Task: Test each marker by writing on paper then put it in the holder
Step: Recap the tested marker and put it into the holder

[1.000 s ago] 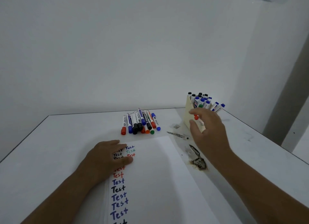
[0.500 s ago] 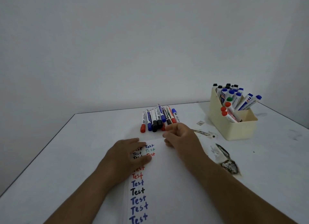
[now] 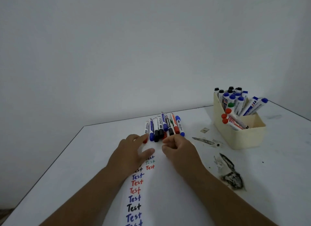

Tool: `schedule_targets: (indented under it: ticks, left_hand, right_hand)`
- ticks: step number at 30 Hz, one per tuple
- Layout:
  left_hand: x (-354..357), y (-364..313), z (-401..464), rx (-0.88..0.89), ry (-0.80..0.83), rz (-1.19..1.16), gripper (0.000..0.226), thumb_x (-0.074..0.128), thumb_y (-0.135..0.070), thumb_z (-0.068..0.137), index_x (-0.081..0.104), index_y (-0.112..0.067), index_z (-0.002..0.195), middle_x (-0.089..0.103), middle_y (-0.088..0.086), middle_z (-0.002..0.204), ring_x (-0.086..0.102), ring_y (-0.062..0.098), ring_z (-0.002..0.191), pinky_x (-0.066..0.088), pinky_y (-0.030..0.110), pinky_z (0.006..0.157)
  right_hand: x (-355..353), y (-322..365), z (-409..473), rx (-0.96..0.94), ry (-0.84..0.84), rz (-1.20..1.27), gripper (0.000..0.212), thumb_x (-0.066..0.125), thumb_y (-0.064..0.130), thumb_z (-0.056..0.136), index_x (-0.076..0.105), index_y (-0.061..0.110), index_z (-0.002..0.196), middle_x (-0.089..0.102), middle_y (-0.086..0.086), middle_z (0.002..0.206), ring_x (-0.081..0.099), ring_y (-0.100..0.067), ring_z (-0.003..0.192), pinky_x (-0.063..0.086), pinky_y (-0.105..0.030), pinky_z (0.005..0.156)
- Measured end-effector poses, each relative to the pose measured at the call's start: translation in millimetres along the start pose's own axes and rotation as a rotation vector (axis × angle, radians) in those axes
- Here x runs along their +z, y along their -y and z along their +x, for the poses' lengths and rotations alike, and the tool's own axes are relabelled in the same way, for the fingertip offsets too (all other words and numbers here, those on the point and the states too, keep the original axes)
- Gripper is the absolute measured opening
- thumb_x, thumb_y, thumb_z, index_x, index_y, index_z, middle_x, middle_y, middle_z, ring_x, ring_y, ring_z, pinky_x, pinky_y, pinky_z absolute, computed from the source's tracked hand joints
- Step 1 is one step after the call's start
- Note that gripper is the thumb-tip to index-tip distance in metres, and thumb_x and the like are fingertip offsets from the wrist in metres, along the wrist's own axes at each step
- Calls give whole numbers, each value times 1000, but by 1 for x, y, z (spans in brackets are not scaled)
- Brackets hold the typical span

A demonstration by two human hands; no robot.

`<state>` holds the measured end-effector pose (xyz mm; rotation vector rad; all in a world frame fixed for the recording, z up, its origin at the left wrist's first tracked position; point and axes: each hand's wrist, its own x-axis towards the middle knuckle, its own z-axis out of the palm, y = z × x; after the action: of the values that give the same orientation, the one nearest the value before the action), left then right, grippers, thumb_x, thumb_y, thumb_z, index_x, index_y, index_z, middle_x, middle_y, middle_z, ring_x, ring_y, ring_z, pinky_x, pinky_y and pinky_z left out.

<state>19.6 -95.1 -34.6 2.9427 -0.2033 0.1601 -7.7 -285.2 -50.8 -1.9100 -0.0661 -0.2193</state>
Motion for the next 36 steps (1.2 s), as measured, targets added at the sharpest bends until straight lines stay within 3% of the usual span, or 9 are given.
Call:
schedule_targets:
  ticks: [3, 5, 7, 12, 15, 21, 25, 30, 36]
  left_hand:
    - [-3, -1, 12, -19, 11, 39, 65, 35, -82, 86, 49, -45, 137, 47, -12, 140, 48, 14, 123, 48, 40, 97]
    - [-6, -3, 16, -57, -67, 20, 57, 36, -82, 84, 65, -35, 98, 62, -12, 105, 61, 11, 93, 55, 36, 79]
    - [-9, -5, 16, -136, -171, 2, 48, 44, -74, 87, 56, -29, 78, 60, -9, 78, 59, 8, 70, 54, 31, 64]
    - [-8, 9, 15, -235, -191, 13, 19, 54, -46, 97, 52, -27, 99, 61, -7, 92, 56, 7, 79, 51, 29, 72]
    - [-9, 17, 11, -260, -195, -105, 28, 53, -37, 100, 56, -23, 124, 63, -3, 107, 56, 10, 88, 44, 27, 73]
    - [-15, 6, -29, -253, -391, -424, 15, 56, -29, 100, 70, -28, 107, 63, -15, 97, 55, -2, 82, 37, 10, 67]
    - [-12, -18, -59, -85, -344, -480, 12, 59, -31, 98, 62, -42, 102, 62, -22, 95, 60, -4, 86, 46, 11, 74]
    - [1, -17, -62, 169, -322, -257, 16, 48, -36, 102, 57, -36, 115, 50, -19, 99, 44, -2, 96, 33, 7, 80]
    - [-2, -17, -65, 277, -210, -300, 22, 39, -42, 104, 56, -32, 114, 50, -16, 94, 48, 6, 90, 37, 14, 75]
  right_hand:
    - [-2, 2, -1, 1, 2, 14, 14, 63, 23, 97, 63, 32, 107, 65, 16, 89, 61, 0, 83, 42, -6, 66]
    - [-3, 3, -2, 2, 0, 27, 14, 63, 22, 96, 61, 34, 103, 66, 14, 87, 62, -1, 82, 42, -7, 65]
    - [-3, 3, -2, 5, 0, 39, 15, 63, 21, 96, 60, 35, 101, 66, 14, 86, 62, -2, 82, 42, -8, 66]
    - [-1, 3, 1, 29, -3, 78, 15, 63, 20, 95, 61, 34, 100, 66, 13, 87, 63, -5, 82, 45, -11, 69]
    - [-1, 2, 2, 33, -11, 87, 15, 62, 19, 95, 62, 32, 102, 67, 12, 86, 63, -6, 81, 47, -12, 67]
    - [-3, 5, -1, 15, 6, 152, 28, 65, 29, 94, 58, 32, 121, 68, 11, 95, 67, -10, 87, 60, -31, 83]
    - [-5, 12, -6, -18, 89, 236, 37, 70, 46, 90, 50, 44, 121, 69, 8, 94, 67, -9, 82, 55, -20, 67]
    - [-9, 16, -12, -89, 126, 360, 11, 71, 27, 91, 69, 17, 97, 68, 4, 67, 58, -7, 55, 47, -19, 52]
    - [-9, 15, -13, -188, 154, 295, 35, 69, 46, 74, 69, 14, 89, 63, 5, 61, 53, -7, 52, 47, -21, 53]
